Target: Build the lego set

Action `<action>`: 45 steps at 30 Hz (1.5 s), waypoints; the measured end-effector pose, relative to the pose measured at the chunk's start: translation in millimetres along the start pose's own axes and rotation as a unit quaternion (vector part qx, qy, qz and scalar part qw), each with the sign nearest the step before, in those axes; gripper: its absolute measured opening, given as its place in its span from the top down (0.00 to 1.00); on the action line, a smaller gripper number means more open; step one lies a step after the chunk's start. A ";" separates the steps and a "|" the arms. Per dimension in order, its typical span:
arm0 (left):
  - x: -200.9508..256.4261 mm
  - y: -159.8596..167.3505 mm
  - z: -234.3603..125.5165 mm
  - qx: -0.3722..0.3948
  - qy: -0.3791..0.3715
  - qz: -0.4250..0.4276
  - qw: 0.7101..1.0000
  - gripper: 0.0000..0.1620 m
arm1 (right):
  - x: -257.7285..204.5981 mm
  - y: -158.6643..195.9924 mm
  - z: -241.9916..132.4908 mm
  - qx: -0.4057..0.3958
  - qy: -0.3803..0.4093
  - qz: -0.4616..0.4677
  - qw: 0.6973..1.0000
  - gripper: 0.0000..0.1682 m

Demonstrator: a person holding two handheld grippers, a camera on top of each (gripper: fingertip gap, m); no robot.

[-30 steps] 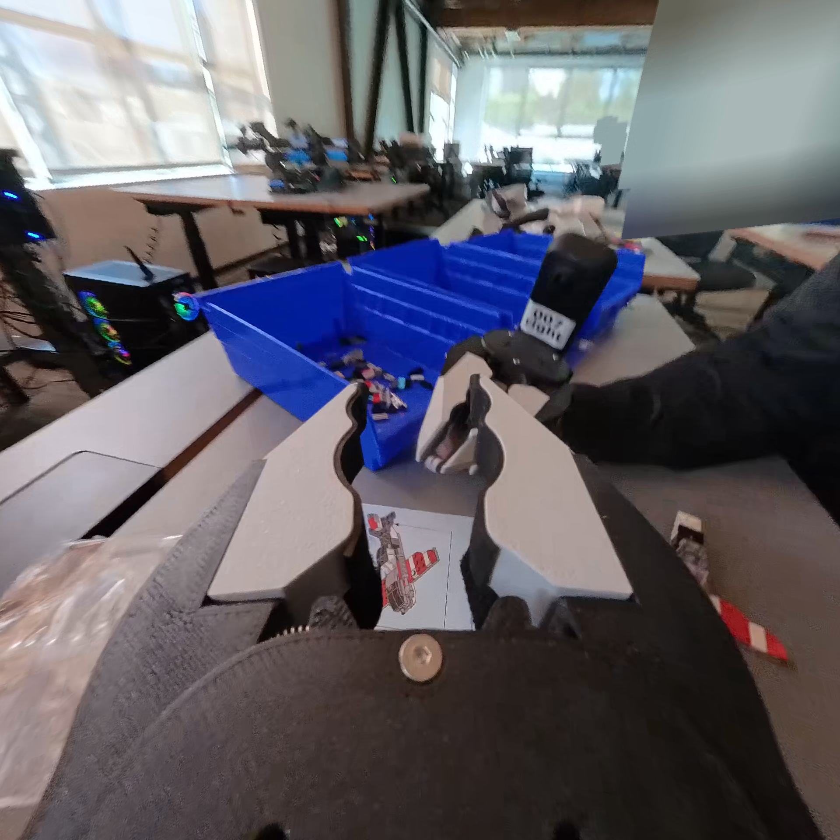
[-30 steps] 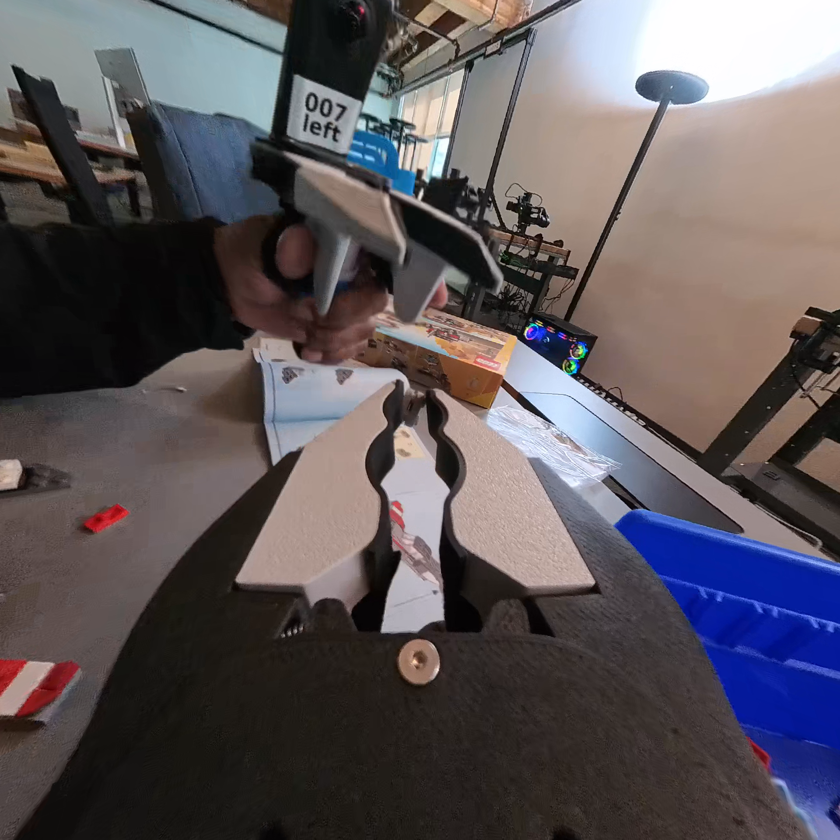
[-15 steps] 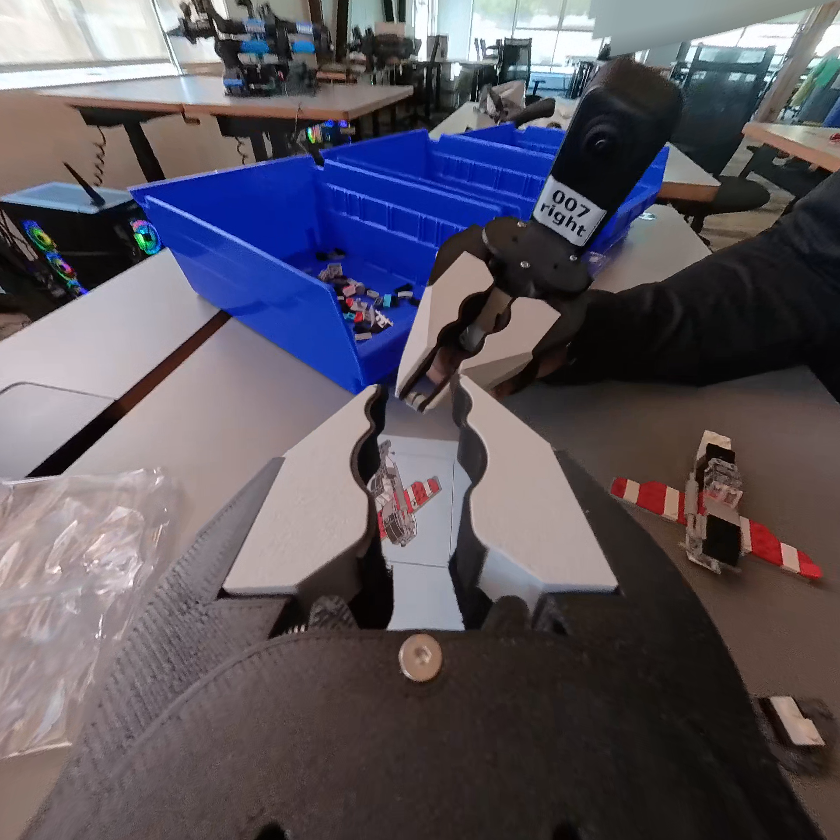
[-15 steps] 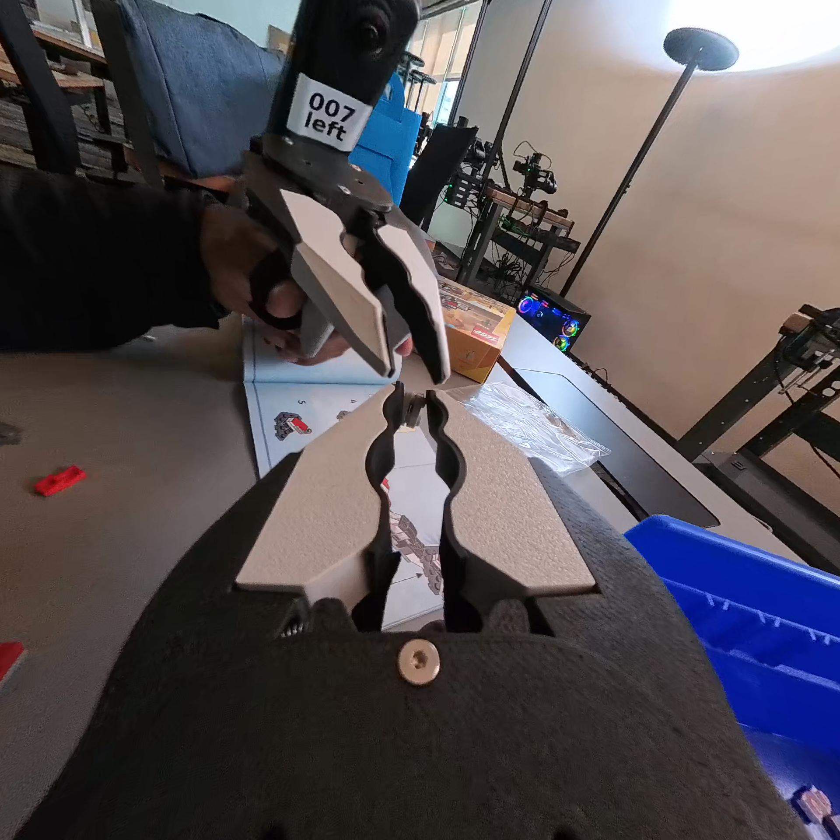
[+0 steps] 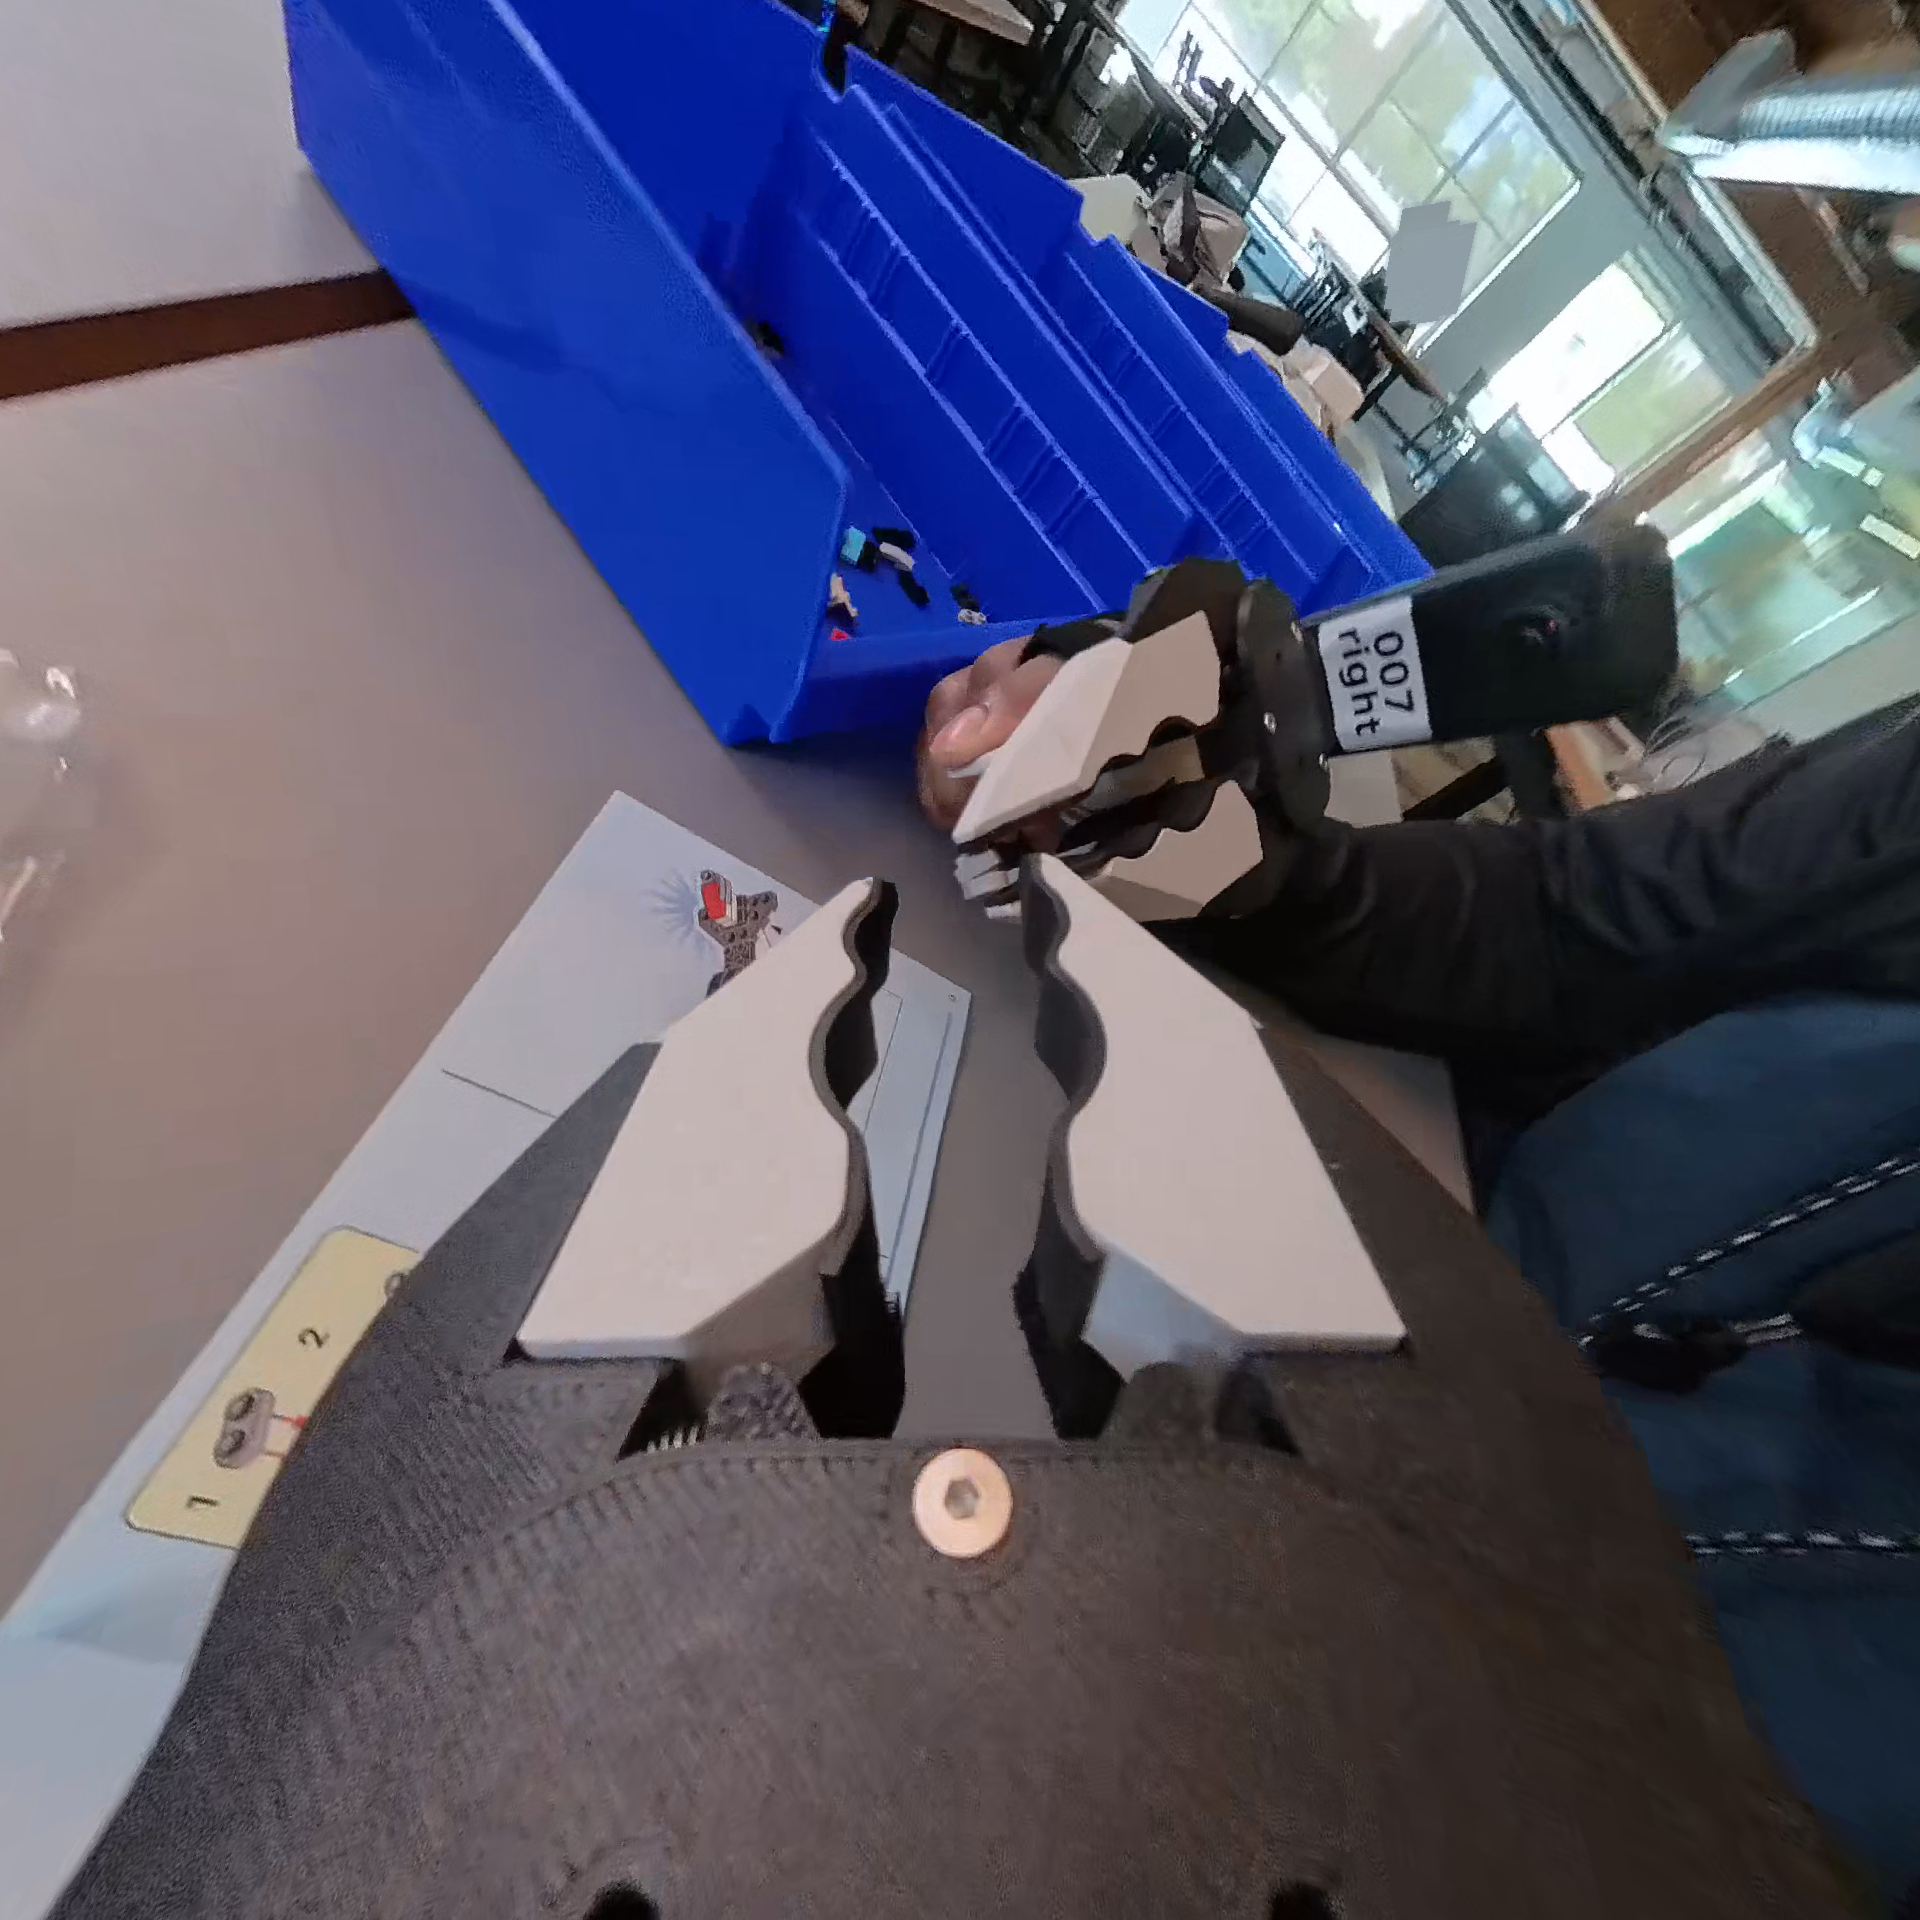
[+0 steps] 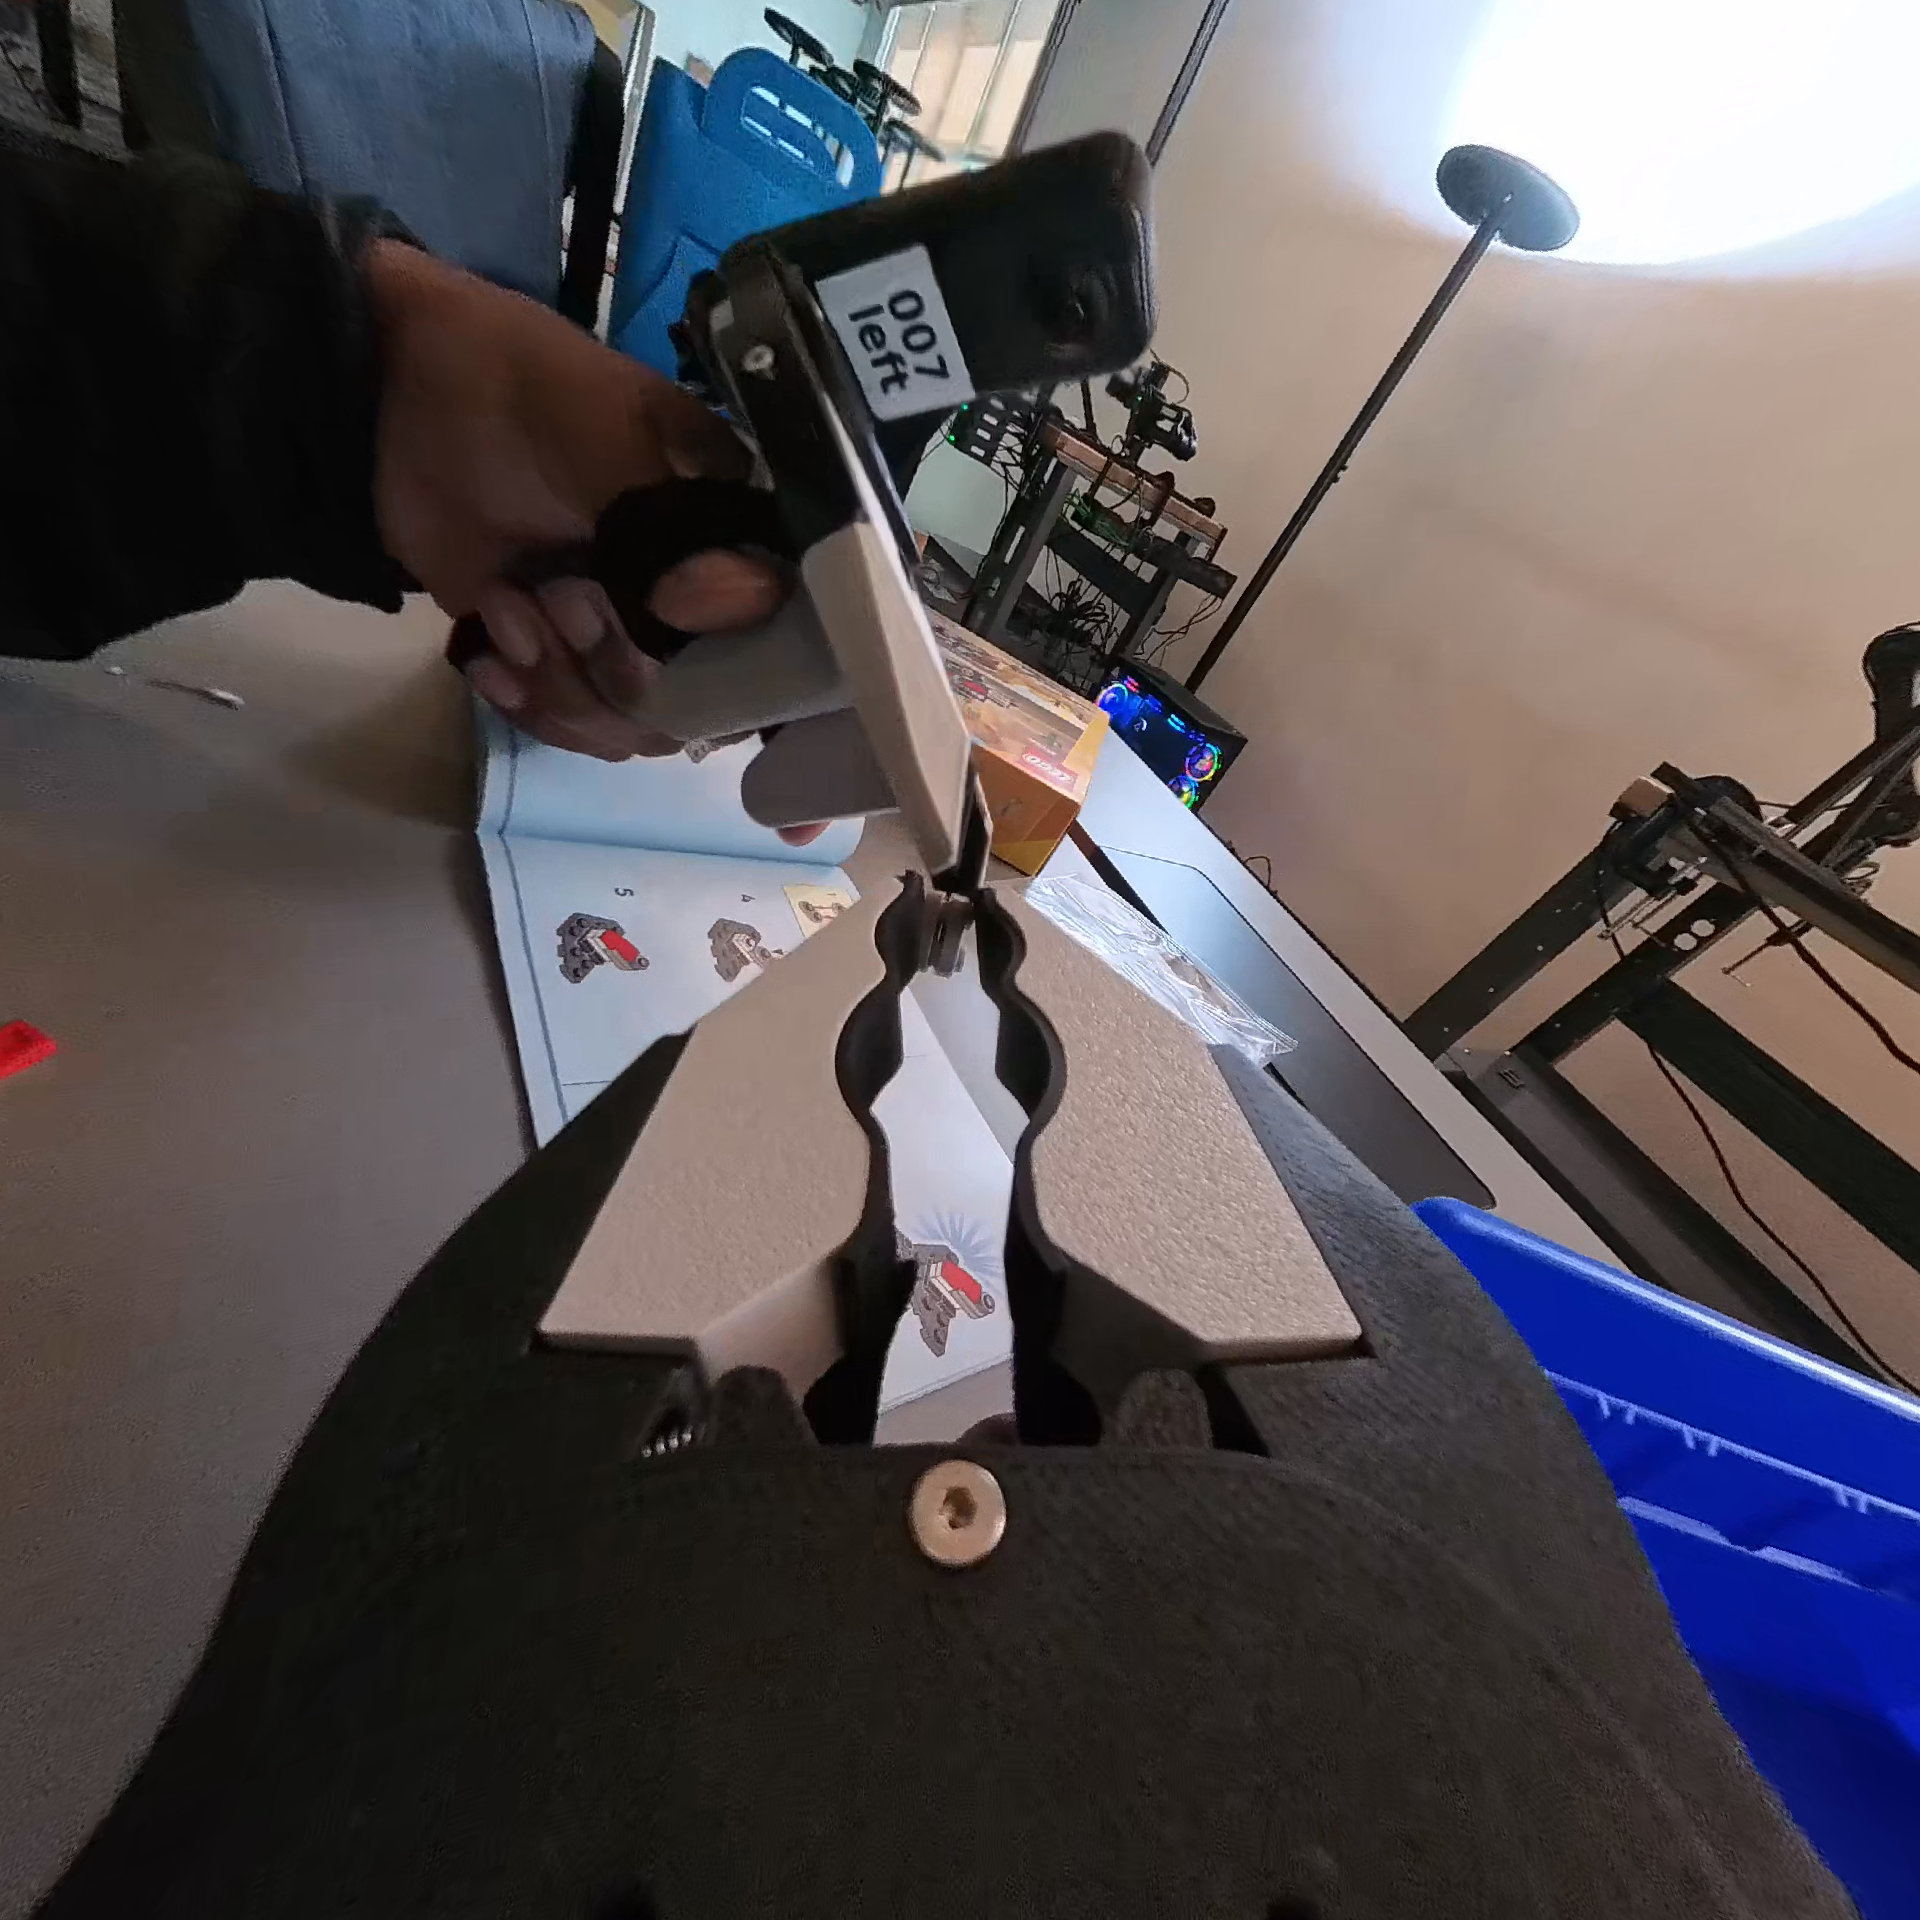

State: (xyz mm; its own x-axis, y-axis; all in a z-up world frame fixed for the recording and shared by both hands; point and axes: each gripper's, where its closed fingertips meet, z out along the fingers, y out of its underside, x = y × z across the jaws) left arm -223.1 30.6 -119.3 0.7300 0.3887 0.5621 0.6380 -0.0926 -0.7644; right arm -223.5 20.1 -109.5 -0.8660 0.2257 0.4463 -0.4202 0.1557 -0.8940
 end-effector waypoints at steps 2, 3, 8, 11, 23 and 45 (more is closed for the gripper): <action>-1.8 1.6 -0.4 -0.002 0.007 -0.029 1.000 0.85 | -0.3 0.4 0.6 -0.003 0.004 -0.010 1.000 0.94; -1.2 2.4 0.0 -0.002 0.013 -0.043 0.999 0.85 | -0.7 0.4 0.8 -0.004 0.005 -0.014 1.000 0.94; 4.9 9.8 7.5 -0.018 0.048 -0.099 0.994 0.85 | -5.9 0.6 3.1 -0.012 0.004 -0.046 0.999 0.94; 8.6 7.1 9.8 -0.006 0.072 -0.114 0.991 0.94 | -4.0 -0.5 2.7 -0.009 0.014 -0.053 0.998 0.94; 11.7 -21.3 4.6 0.093 0.136 -0.168 0.972 0.96 | 18.2 -7.5 -7.4 0.030 0.054 0.006 0.998 0.92; 14.5 -24.6 1.2 0.096 0.124 -0.120 0.980 0.82 | 19.2 -9.7 -10.8 0.046 0.038 0.037 0.998 0.95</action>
State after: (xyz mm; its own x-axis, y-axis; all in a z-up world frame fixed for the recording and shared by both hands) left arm -228.5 39.6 -92.7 0.6166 0.1417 0.7744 0.7584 0.1572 -0.6326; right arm -233.2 33.2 -91.9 -0.8739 0.3056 0.3780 -0.3826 0.0473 -0.9227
